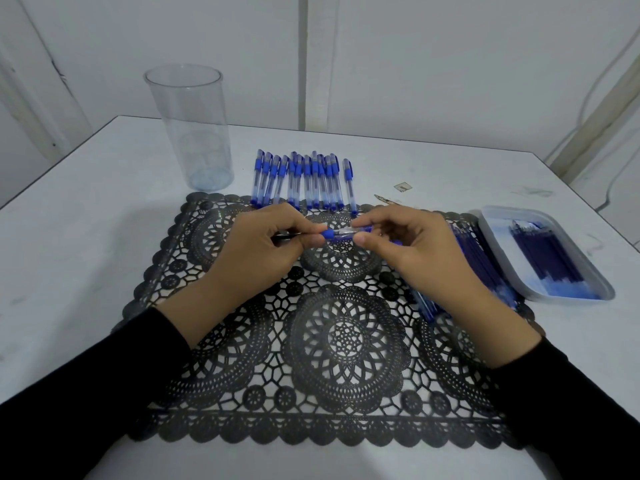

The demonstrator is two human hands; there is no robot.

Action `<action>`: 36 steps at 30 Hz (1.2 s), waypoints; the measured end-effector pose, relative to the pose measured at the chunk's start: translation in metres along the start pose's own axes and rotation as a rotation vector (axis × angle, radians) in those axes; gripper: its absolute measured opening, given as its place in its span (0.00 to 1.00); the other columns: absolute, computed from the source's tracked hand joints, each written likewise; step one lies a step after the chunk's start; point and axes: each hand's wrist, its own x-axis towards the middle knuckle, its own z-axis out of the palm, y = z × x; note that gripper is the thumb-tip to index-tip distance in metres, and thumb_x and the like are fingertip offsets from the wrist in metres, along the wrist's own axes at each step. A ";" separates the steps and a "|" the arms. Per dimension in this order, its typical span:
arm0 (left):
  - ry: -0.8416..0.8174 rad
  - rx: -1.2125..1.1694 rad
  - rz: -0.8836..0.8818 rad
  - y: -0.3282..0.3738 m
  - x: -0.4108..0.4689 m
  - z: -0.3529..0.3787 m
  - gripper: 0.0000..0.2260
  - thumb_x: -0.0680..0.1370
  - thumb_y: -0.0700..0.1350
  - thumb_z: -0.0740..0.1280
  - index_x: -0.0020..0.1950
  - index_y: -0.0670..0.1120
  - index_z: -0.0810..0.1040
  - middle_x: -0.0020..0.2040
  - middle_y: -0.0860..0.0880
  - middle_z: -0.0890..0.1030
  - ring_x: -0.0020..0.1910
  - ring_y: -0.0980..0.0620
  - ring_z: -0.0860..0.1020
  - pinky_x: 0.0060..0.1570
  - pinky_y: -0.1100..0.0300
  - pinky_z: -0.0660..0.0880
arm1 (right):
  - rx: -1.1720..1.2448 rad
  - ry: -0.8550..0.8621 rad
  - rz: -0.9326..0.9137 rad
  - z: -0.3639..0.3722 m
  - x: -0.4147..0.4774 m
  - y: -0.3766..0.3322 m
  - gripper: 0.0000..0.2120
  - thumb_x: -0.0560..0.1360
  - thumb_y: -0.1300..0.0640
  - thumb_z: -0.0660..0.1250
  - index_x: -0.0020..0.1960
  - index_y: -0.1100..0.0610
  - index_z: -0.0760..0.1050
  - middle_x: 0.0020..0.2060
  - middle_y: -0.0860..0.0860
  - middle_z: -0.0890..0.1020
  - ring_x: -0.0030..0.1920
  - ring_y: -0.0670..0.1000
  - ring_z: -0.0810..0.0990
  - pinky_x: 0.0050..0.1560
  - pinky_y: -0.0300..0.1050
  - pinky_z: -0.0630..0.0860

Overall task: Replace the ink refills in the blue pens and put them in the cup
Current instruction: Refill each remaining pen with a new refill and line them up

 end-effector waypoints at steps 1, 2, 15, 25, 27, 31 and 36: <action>0.005 -0.001 0.008 0.002 0.000 0.001 0.07 0.73 0.43 0.75 0.49 0.43 0.85 0.42 0.50 0.84 0.41 0.54 0.82 0.42 0.57 0.79 | -0.005 0.005 -0.006 0.002 -0.001 0.000 0.08 0.73 0.60 0.74 0.51 0.52 0.83 0.38 0.50 0.82 0.38 0.50 0.78 0.41 0.36 0.75; 0.012 -0.006 0.013 0.003 0.000 0.001 0.07 0.73 0.44 0.74 0.49 0.43 0.85 0.42 0.50 0.84 0.41 0.54 0.81 0.42 0.58 0.79 | -0.007 0.012 -0.012 0.004 -0.002 -0.001 0.08 0.73 0.60 0.74 0.50 0.52 0.83 0.38 0.49 0.82 0.38 0.50 0.78 0.41 0.36 0.75; 0.050 0.001 0.056 0.002 -0.001 0.005 0.06 0.72 0.37 0.76 0.48 0.41 0.86 0.41 0.50 0.84 0.39 0.56 0.81 0.42 0.65 0.78 | 0.042 0.047 0.040 0.013 -0.004 -0.003 0.08 0.71 0.61 0.75 0.50 0.55 0.84 0.38 0.53 0.84 0.38 0.53 0.79 0.42 0.35 0.77; 0.101 -0.025 0.033 0.009 0.003 0.006 0.06 0.75 0.42 0.73 0.51 0.44 0.84 0.43 0.51 0.84 0.42 0.57 0.81 0.42 0.60 0.78 | 0.030 0.072 -0.022 0.009 0.000 -0.010 0.06 0.75 0.59 0.72 0.52 0.53 0.82 0.41 0.50 0.83 0.41 0.47 0.80 0.42 0.37 0.75; 0.104 -0.026 0.052 0.011 0.005 0.005 0.07 0.76 0.44 0.72 0.52 0.43 0.84 0.44 0.51 0.84 0.42 0.56 0.81 0.41 0.58 0.78 | 0.046 0.074 -0.039 0.006 0.003 -0.012 0.07 0.76 0.59 0.71 0.53 0.53 0.82 0.43 0.50 0.84 0.42 0.50 0.81 0.43 0.41 0.77; 0.026 0.011 0.120 0.010 0.007 -0.004 0.10 0.80 0.45 0.67 0.60 0.44 0.81 0.51 0.54 0.83 0.47 0.60 0.82 0.46 0.64 0.79 | 0.171 0.130 -0.037 0.000 0.005 -0.019 0.10 0.74 0.62 0.73 0.53 0.52 0.82 0.40 0.47 0.83 0.42 0.49 0.80 0.48 0.40 0.78; -0.100 0.286 -0.070 -0.013 0.005 -0.017 0.19 0.83 0.54 0.54 0.69 0.50 0.74 0.53 0.50 0.83 0.48 0.51 0.81 0.51 0.51 0.77 | 0.259 0.214 -0.045 -0.017 0.009 -0.031 0.09 0.74 0.64 0.71 0.54 0.59 0.77 0.40 0.54 0.80 0.42 0.51 0.79 0.50 0.45 0.81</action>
